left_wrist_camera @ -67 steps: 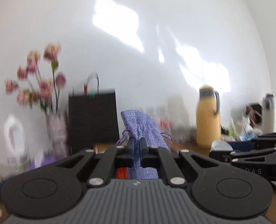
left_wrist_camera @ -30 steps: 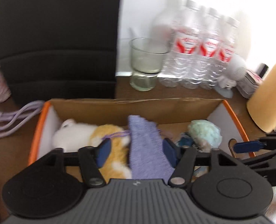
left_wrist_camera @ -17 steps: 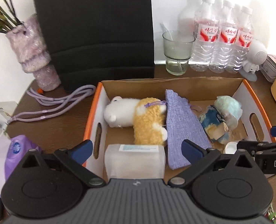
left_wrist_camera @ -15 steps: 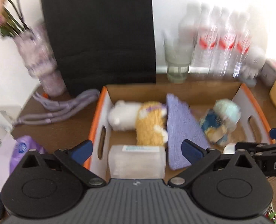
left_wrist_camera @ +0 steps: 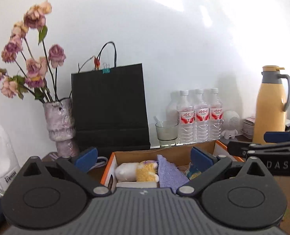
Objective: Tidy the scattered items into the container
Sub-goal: 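Grasp the round white tin with the left tool while the right tool grasps a clear wrapper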
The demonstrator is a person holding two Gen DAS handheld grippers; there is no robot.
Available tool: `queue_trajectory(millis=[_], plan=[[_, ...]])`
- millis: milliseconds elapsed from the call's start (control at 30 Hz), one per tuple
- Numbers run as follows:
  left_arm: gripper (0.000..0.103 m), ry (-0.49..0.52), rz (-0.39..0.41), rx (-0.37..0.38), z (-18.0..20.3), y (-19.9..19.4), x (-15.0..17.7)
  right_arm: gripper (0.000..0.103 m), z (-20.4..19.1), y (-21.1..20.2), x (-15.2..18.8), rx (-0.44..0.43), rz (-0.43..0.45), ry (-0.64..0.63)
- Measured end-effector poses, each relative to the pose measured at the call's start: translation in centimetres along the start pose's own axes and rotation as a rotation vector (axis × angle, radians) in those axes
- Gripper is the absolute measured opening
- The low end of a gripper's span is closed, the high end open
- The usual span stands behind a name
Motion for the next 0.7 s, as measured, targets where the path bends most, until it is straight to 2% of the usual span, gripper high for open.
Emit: queue_trajectory(millis=[100,233,333,400,467,567,700], plan=[[0.103,-0.004,0.001,-0.024,0.2,-2.7,1.3,0.089,-0.7,-2.6,0.8,0.014,0.004,-0.004],[0.103,-0.142,0.013,-0.051,-1.5,-9.4,5.0,0.090,-2.8,-9.0,3.1,0.004,0.033,-0.034],[0.103,-0.224,0.001,-0.064,-2.8,-14.6,8.6,0.100,-4.8,-14.1,5.6,-0.020,0.049,-0.040],[0.103,-0.235,-0.035,-0.039,-3.7,-17.2,10.7,0.100,-5.9,-16.7,7.6,-0.039,0.017,-0.031],[0.103,-0.189,-0.081,-0.016,-4.4,-18.6,12.2,0.100,-6.8,-18.8,9.5,-0.070,-0.019,-0.038],[0.103,-0.150,-0.109,-0.039,-5.1,-19.1,13.1,0.100,-8.4,-20.7,11.8,-0.100,-0.058,-0.052],[0.103,-0.143,-0.132,-0.042,-5.8,-17.1,12.0,0.098,-9.2,-19.7,11.9,-0.121,-0.088,-0.082]])
Point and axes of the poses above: each gripper's, at about its wrist camera, not at the fingertips, and y roughly the way its jaws point, z to its right, x to its underside, the point moved 2 cm from there along y, roughly the way its jaws point, and after that the axes turned 15 degrees about -y, right-handed, at the moved point
